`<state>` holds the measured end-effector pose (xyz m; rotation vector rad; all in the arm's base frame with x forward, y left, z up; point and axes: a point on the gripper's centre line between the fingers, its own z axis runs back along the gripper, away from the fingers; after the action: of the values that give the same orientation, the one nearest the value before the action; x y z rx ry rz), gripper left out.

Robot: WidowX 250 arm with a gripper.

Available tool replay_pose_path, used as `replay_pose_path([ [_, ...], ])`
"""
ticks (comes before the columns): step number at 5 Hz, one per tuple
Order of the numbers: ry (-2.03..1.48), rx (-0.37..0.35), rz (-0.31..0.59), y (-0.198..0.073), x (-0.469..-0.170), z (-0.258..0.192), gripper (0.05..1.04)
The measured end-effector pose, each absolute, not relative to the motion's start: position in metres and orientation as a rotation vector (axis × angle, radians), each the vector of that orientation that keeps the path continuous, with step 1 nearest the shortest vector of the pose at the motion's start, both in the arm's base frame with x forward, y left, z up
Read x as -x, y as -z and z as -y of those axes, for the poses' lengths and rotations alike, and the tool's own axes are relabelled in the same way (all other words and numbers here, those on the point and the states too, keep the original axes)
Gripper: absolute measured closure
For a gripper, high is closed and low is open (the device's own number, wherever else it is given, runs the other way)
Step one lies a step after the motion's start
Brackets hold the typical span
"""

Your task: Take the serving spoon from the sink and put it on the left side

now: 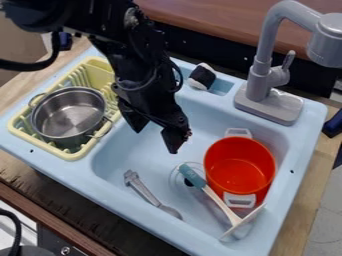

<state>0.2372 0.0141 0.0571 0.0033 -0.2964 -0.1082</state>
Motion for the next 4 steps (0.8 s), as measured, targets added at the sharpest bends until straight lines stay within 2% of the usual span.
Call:
replay_pose_path([
  [1,0.097,0.001,0.280,-0.053,-0.234,-0.014,0.085],
  [2,-0.087,0.003,0.250,-0.050,-0.230,-0.013,0.085],
  [3,-0.252,0.036,0.214,-0.046,-0.222,-0.009,0.085],
  [4,-0.441,0.060,0.218,-0.037,-0.216,-0.009,0.085],
])
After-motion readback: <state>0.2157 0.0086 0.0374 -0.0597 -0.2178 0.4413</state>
